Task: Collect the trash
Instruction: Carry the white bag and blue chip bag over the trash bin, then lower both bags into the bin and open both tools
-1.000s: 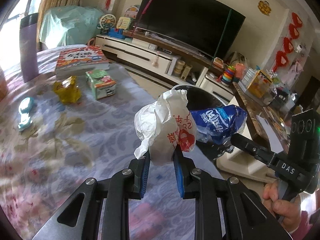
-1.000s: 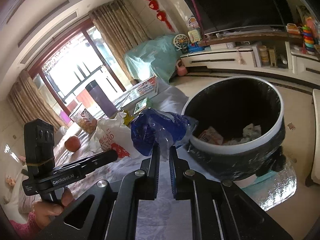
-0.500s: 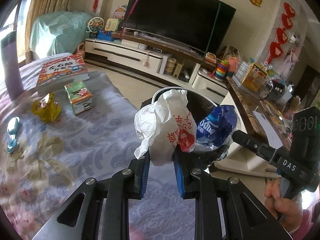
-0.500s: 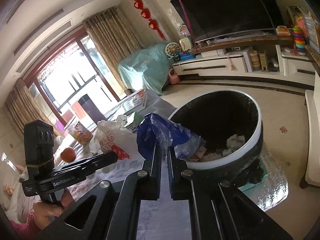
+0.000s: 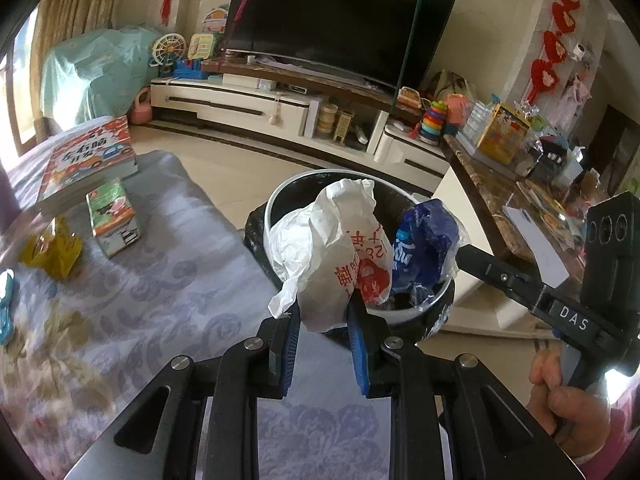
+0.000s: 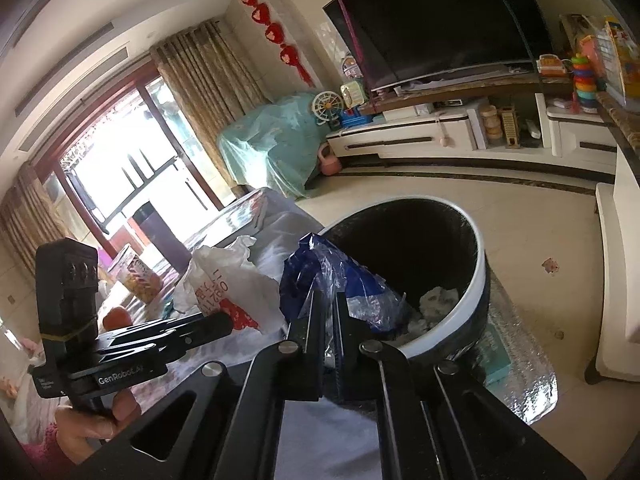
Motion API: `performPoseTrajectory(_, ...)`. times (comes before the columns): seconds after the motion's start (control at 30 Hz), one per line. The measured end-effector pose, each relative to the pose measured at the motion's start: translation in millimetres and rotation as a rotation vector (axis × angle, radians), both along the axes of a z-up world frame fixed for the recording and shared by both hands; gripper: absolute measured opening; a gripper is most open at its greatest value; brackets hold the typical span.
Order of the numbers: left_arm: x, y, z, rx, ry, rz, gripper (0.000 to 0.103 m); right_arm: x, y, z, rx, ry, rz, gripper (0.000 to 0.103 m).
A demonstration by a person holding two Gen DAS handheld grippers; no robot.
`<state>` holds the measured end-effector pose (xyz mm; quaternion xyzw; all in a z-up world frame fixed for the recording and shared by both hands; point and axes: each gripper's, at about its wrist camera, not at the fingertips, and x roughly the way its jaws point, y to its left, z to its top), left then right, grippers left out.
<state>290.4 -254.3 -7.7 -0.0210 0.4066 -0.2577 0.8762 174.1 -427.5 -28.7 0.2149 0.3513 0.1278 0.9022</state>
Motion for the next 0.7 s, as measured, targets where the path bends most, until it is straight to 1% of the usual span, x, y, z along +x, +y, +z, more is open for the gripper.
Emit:
performPoseTrajectory(0.43,24,-32,-6,0.042,0.022,-0.017,0.022,15,-15,-8,-0.007,0.019,-0.022,0.002)
performPoseTrajectory(0.7,37,-46,-11,0.058,0.034,-0.026,0.022,25,-21,-11,-0.011,0.028,-0.025,0.002)
